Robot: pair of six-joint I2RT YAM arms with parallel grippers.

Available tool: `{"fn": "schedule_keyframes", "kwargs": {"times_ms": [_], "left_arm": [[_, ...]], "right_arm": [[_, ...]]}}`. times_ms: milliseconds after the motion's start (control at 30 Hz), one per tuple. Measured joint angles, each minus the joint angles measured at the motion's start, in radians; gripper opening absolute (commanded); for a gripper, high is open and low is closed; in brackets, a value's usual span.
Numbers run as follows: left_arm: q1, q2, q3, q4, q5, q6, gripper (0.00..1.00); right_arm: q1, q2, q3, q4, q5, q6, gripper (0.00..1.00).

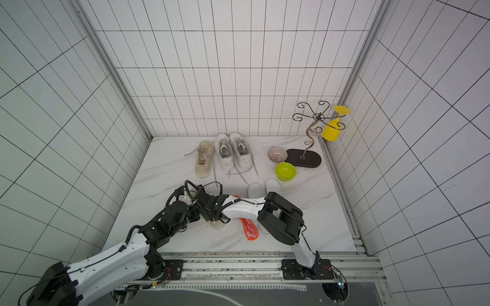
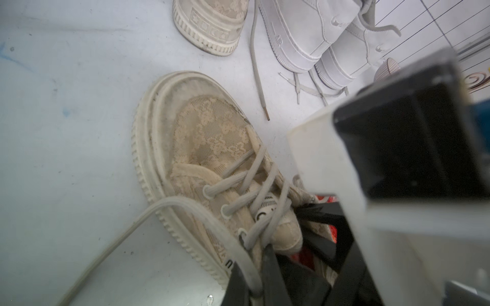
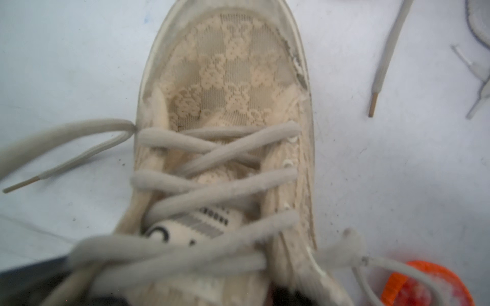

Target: Remove the insole from the shoe

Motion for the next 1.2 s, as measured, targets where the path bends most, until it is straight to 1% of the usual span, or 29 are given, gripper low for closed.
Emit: {"fn": "schedule_keyframes", "kwargs": {"times_ms": [67,133,167,200,500,800,967,1067,1200], "left_arm": [[0.000,-0.001,0.000,0.000,0.000,0.000,0.00],[0.000,-0.002,0.000,0.000,-0.001,0.000,0.00],[0.000,-0.002,0.000,0.000,-0.003,0.000,0.00],[-0.002,-0.002,0.000,0.000,-0.004,-0.001,0.00],[-0.021,-0.014,0.000,0.002,0.008,-0.030,0.00],[-0.011,-0.006,0.011,-0.003,0.006,-0.032,0.00],[0.054,0.002,0.027,-0.011,0.047,-0.023,0.00],[0.096,0.023,0.044,-0.016,0.095,-0.011,0.00],[0.120,0.056,0.071,-0.017,0.143,0.012,0.00]], "right_arm": [[-0.002,-0.014,-0.014,0.023,0.002,0.000,0.18],[-0.005,-0.028,-0.038,0.057,-0.005,0.003,0.06],[-0.006,-0.035,-0.052,0.076,-0.008,0.003,0.02],[-0.007,-0.045,-0.072,0.101,-0.009,0.003,0.00],[-0.009,-0.217,-0.270,0.258,-0.013,-0.024,0.00],[-0.002,-0.330,-0.424,0.428,-0.098,-0.086,0.00],[0.026,-0.386,-0.487,0.517,-0.120,-0.145,0.00],[0.037,-0.418,-0.523,0.568,-0.119,-0.174,0.00],[0.037,-0.456,-0.565,0.610,-0.116,-0.195,0.00]]}}
